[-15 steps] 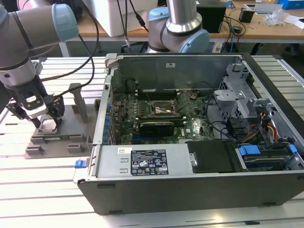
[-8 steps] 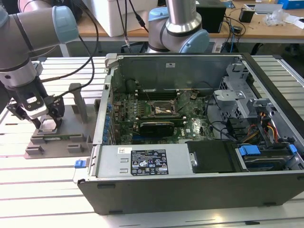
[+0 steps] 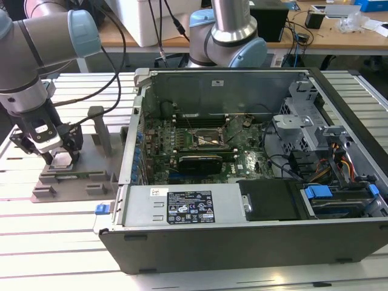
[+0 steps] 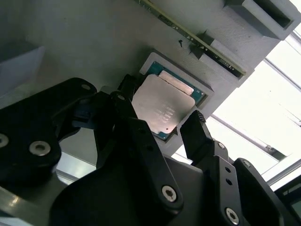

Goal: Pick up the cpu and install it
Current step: 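Pick up the cpu and move it towards the insertion slot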

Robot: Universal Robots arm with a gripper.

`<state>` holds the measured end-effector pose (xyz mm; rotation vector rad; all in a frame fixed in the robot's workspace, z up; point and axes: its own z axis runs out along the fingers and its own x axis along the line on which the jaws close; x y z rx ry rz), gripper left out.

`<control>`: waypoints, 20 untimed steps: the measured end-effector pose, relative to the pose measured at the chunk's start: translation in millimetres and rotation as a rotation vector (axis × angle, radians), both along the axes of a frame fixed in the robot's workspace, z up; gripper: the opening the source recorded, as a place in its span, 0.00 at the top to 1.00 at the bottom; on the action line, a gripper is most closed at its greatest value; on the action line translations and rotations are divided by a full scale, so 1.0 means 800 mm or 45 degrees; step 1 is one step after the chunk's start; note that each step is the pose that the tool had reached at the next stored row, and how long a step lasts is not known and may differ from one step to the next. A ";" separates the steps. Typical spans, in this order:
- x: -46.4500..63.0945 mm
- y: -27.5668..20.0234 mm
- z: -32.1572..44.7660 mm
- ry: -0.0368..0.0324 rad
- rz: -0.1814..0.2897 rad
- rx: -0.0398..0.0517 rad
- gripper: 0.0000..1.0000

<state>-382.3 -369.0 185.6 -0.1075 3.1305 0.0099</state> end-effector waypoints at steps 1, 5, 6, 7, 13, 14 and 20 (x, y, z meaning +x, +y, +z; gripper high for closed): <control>0.000 0.0000 -0.0001 -0.0001 0.000 0.000 0.36; 0.000 0.0000 -0.0002 0.0000 0.000 0.000 0.45; 0.000 0.0000 -0.0003 0.0001 0.000 0.000 0.45; 0.000 0.0000 -0.0004 0.0000 0.000 0.000 0.45; 0.000 0.0000 0.0137 -0.0001 0.000 0.000 0.45; 0.000 0.0000 0.0177 -0.0001 0.000 0.000 0.45; 0.000 0.0011 0.0394 -0.0001 0.000 -0.004 0.45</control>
